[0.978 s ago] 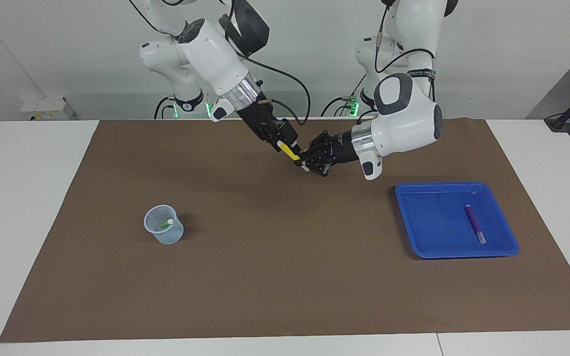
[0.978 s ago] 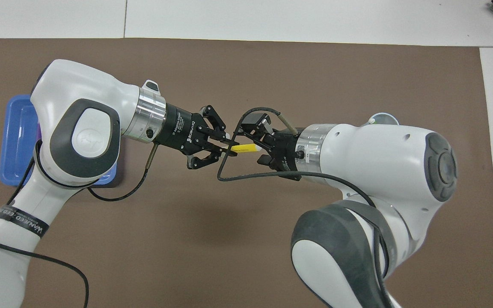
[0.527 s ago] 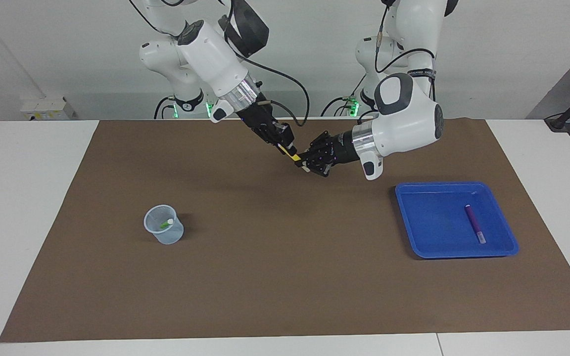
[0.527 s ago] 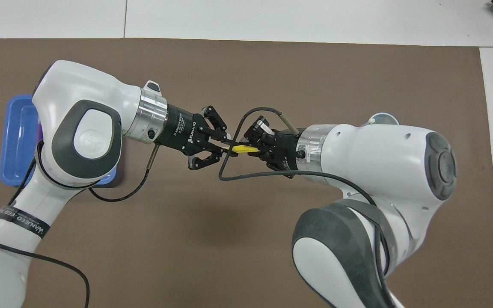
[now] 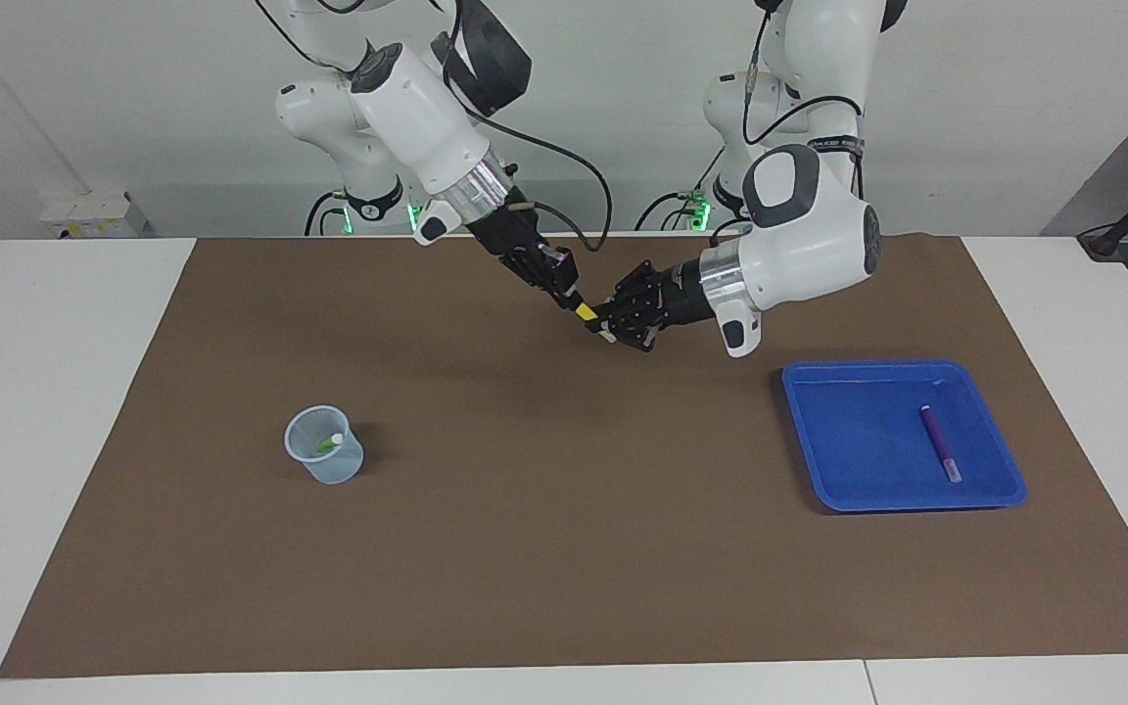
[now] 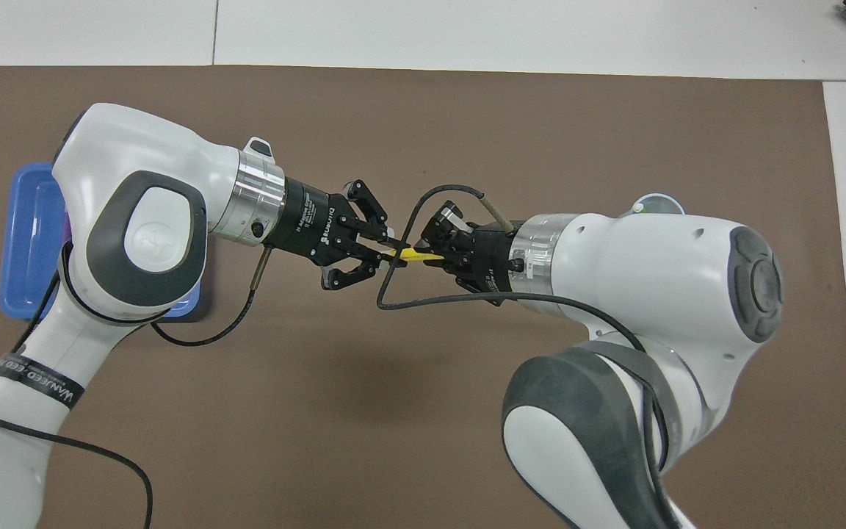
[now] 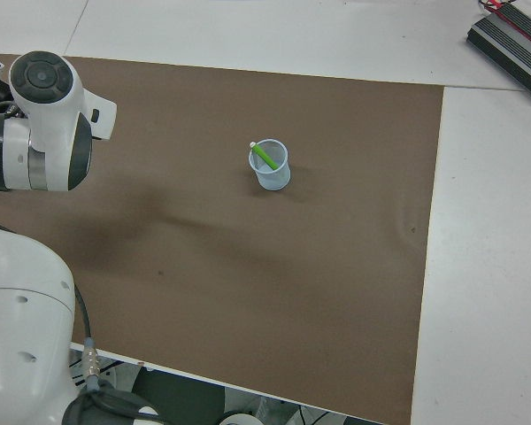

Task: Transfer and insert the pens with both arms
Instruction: 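Close the right gripper on the yellow pen's free end, then open the left gripper and carry the yellow pen to the cup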

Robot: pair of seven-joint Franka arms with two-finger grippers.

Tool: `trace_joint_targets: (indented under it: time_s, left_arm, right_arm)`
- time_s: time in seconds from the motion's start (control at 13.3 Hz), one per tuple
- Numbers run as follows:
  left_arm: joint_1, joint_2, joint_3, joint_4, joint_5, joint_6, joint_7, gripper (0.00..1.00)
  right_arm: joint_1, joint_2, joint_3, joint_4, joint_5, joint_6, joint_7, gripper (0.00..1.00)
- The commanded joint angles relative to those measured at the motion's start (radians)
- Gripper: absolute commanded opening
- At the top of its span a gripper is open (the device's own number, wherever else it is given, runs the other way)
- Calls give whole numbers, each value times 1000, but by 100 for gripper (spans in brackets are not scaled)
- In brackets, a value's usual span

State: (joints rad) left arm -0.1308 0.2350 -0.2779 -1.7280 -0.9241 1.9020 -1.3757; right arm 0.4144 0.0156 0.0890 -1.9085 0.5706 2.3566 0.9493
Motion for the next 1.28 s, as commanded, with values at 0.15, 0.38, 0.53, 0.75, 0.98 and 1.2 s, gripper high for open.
trace_joint_targets:
  time_s: [0.15,0.38,0.53,0.75,0.98,1.2]
  left_arm:
    - [-9,-33,5,-36,-10,8,-13,0]
    - [-9,-33,8,-38,-5,9,-19,43]
    - [-13,-33,8,-33,-4,11,-14,100]
    - [-13,-36,8,-28,27,12,-13,100]
    - [-13,-48,8,-30,97,6,-10,100]
    - [-13,-57,8,-33,200,-3,-9,100]
  right_arm:
    - [-8,-2,5,3,45,12,-38,0]
    - [-9,-2,5,5,45,12,-47,0]
    - [-9,-2,5,8,45,10,-47,0]
    - [-23,-2,1,16,38,-3,-88,0]
    - [-86,-11,-5,25,19,-104,-317,0]
    - [-160,-3,-5,65,-67,-198,-478,0]
